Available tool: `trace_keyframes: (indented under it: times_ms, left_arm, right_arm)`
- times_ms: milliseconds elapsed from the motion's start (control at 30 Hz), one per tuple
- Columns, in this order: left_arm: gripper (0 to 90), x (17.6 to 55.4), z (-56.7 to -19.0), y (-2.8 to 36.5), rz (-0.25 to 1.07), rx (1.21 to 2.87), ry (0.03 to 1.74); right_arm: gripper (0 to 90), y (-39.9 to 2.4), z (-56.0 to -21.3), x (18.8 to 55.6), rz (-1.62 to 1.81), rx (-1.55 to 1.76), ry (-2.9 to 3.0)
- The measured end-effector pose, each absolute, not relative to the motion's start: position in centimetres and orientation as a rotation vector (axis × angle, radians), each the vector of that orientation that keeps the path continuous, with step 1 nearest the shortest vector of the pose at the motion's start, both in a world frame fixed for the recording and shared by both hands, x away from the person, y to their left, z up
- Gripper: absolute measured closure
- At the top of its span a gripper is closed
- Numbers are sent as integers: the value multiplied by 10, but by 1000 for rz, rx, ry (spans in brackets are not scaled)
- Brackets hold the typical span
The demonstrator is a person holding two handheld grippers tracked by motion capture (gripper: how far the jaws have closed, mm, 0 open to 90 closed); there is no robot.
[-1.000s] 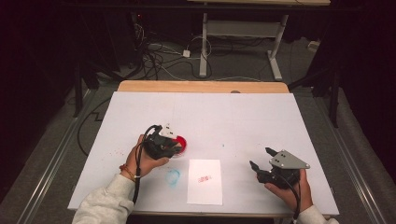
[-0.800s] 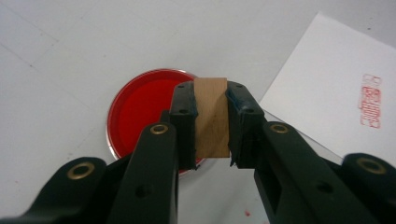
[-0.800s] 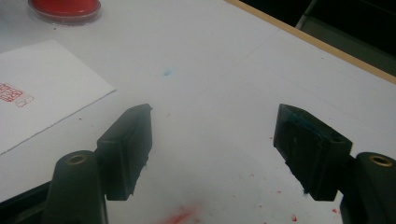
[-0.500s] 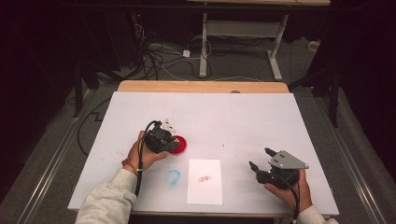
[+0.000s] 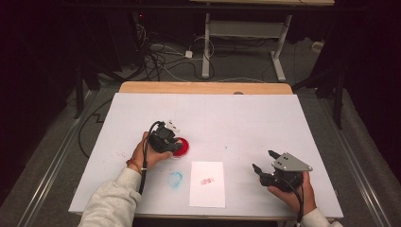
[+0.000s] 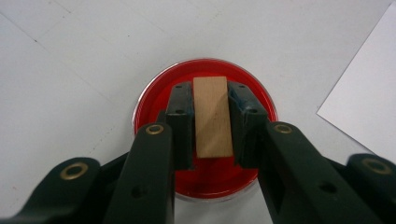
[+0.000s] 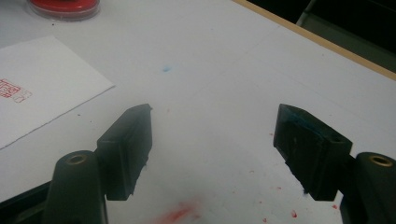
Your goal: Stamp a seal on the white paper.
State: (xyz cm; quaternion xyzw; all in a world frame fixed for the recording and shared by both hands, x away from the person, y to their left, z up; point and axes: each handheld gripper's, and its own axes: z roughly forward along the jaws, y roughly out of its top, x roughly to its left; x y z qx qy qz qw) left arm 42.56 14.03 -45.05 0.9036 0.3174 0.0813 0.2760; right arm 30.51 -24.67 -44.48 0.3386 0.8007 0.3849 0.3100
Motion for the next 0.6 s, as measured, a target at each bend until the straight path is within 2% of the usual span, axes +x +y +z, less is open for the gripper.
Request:
trace_keyframes:
  times_ms: [500, 567, 600]
  left_arm:
    - [570, 419, -438, 146, 306, 2351, 851]
    - [503, 416, -435, 146, 327, 2338, 845]
    - [503, 415, -434, 147, 332, 2331, 841]
  right_arm:
    - [284, -247, -444, 305, 1020, 893, 2114]
    - [285, -246, -444, 305, 1024, 894, 2113]
    - [285, -246, -444, 305, 1024, 894, 2113]
